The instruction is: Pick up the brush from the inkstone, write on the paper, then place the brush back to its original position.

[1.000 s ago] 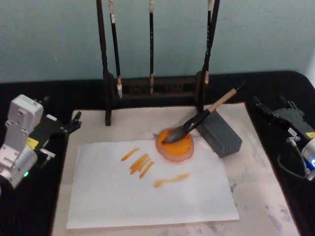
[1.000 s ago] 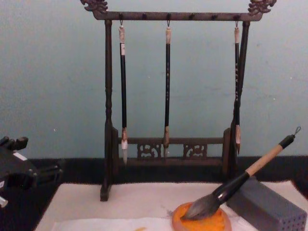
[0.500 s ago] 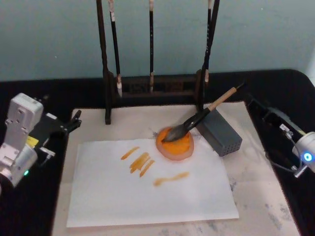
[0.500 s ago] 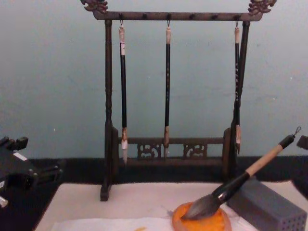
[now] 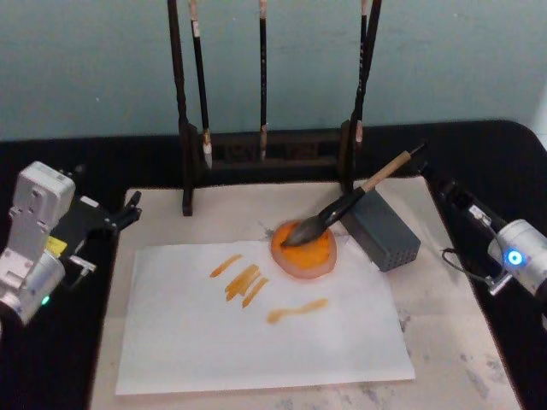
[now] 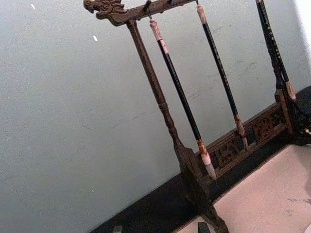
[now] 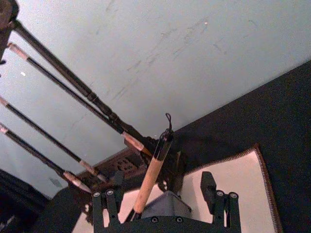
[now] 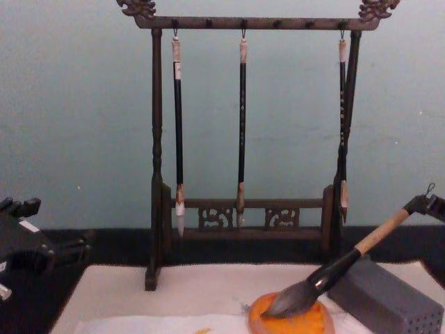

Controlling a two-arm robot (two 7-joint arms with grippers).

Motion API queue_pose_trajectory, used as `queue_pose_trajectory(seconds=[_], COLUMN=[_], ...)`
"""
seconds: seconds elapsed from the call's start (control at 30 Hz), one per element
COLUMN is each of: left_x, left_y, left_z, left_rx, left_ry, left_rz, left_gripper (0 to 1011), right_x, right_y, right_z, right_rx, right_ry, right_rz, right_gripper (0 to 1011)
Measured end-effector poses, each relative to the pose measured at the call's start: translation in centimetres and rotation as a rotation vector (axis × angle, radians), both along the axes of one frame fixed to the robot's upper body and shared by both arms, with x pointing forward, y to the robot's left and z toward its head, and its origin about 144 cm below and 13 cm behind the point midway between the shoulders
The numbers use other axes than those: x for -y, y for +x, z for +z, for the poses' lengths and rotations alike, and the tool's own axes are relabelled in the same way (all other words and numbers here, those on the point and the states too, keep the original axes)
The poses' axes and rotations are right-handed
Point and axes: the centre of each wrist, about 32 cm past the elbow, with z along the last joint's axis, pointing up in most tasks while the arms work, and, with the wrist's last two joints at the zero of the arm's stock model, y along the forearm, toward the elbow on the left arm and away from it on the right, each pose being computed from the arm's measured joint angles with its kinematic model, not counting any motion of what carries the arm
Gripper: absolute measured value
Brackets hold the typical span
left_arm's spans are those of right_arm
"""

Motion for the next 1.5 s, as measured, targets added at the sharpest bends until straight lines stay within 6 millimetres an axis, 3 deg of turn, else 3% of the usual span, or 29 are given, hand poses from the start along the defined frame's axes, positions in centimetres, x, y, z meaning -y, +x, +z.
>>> queue_pose_trajectory(seconds=[0.63, 1.5], left_x=[0.0, 0.0], left_y=[0.0, 0.0], left_z=[0.0, 0.0], left_rx=[0.000, 0.000], left_ry=[0.000, 0.000], left_rz=[0.000, 0.000], left_gripper=[1001, 1001], right_x=[0.5, -0.4], right_y=[3.7, 6.1], right_z=[-0.5, -0.8], right_rx=[-0.035, -0.021], right_ry=[0.054, 0.060], right_rz=[0.061, 0.141], right_gripper=[1000, 1000])
